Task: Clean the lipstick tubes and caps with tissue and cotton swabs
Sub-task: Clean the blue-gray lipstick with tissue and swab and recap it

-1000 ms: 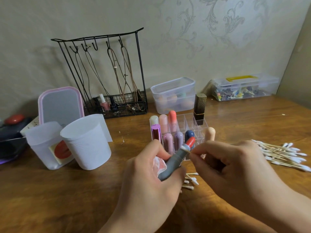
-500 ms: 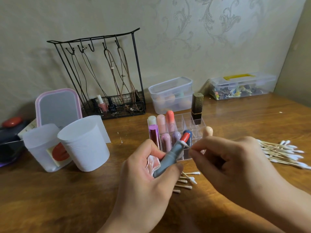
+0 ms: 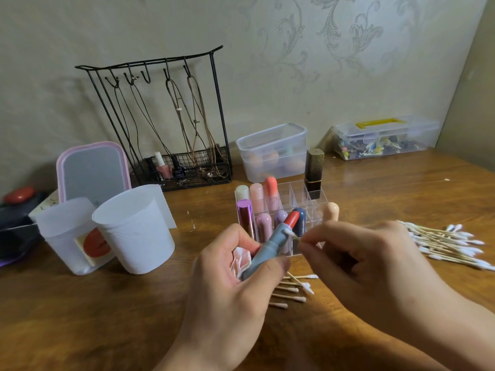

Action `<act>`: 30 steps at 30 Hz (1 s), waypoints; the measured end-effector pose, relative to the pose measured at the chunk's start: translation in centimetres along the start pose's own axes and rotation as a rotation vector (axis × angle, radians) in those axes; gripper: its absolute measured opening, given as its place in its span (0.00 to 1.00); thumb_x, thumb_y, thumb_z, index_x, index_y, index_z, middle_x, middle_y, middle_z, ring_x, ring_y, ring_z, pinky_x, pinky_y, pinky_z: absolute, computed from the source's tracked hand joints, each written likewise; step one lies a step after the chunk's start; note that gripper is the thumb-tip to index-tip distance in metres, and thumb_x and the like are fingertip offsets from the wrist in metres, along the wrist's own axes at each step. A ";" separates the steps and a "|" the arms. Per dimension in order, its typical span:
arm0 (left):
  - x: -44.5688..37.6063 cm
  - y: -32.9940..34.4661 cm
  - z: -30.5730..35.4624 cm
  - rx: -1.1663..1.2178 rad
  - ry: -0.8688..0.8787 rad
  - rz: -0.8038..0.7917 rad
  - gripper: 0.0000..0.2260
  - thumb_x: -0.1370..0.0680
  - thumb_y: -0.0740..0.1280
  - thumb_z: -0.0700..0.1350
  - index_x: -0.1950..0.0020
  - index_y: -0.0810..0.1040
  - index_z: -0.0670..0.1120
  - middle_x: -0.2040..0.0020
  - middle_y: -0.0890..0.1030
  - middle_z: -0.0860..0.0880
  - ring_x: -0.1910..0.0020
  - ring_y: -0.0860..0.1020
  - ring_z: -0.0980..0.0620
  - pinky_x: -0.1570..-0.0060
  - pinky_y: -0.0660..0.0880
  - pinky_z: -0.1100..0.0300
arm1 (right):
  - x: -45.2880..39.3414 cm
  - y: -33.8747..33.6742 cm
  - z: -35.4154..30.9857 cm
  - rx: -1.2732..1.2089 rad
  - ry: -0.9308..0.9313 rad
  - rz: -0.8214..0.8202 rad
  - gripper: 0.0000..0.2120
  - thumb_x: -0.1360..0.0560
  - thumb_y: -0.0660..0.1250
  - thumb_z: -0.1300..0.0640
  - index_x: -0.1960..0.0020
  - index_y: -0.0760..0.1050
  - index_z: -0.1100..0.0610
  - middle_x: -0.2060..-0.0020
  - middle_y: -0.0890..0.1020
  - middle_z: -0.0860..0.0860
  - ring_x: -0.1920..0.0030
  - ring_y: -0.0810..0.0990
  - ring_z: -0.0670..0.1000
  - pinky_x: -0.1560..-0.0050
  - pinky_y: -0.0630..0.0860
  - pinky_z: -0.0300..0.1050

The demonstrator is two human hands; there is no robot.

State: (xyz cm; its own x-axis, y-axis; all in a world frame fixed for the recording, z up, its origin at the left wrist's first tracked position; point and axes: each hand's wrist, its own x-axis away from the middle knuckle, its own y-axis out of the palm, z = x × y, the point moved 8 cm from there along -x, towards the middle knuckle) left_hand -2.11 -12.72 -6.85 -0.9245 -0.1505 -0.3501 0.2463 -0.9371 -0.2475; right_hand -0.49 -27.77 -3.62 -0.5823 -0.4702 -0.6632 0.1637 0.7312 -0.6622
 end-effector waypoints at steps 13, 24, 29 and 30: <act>0.0 0.3 -0.6 0.076 -0.003 -0.059 0.16 0.33 0.68 0.59 0.62 0.74 0.46 0.71 0.73 0.47 0.76 0.68 0.55 0.77 0.64 0.66 | 0.1 0.3 0.2 -0.036 0.024 0.012 0.02 0.26 0.69 0.53 0.56 0.80 0.51 0.75 0.72 0.38 0.77 0.69 0.38 0.75 0.65 0.26; 0.4 1.0 -1.5 0.235 -0.174 -0.042 0.17 0.29 0.63 0.64 0.59 0.81 0.53 0.64 0.76 0.45 0.70 0.73 0.53 0.78 0.65 0.67 | 0.3 0.7 0.4 -0.025 0.013 0.005 0.05 0.24 0.67 0.50 0.56 0.79 0.49 0.75 0.74 0.40 0.77 0.73 0.42 0.77 0.70 0.34; 0.5 0.6 -0.9 0.221 -0.183 0.029 0.11 0.36 0.59 0.61 0.62 0.80 0.66 0.62 0.76 0.44 0.62 0.77 0.45 0.77 0.67 0.66 | 0.2 0.1 0.3 -0.019 -0.002 0.067 0.03 0.25 0.69 0.53 0.57 0.79 0.51 0.76 0.72 0.40 0.77 0.71 0.44 0.77 0.67 0.34; 0.4 0.5 -0.9 0.216 -0.181 0.041 0.11 0.36 0.58 0.62 0.62 0.79 0.67 0.60 0.77 0.42 0.60 0.78 0.42 0.77 0.67 0.65 | 0.2 0.0 0.1 -0.013 -0.011 0.079 0.02 0.26 0.70 0.54 0.57 0.79 0.51 0.75 0.72 0.40 0.77 0.71 0.44 0.76 0.66 0.33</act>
State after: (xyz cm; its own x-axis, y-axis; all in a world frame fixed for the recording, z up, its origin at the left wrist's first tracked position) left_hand -2.12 -12.98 -7.94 -0.9568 -0.2256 -0.1836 0.2350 -0.9715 -0.0309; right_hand -0.48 -27.92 -3.78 -0.5594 -0.4161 -0.7169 0.1980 0.7728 -0.6030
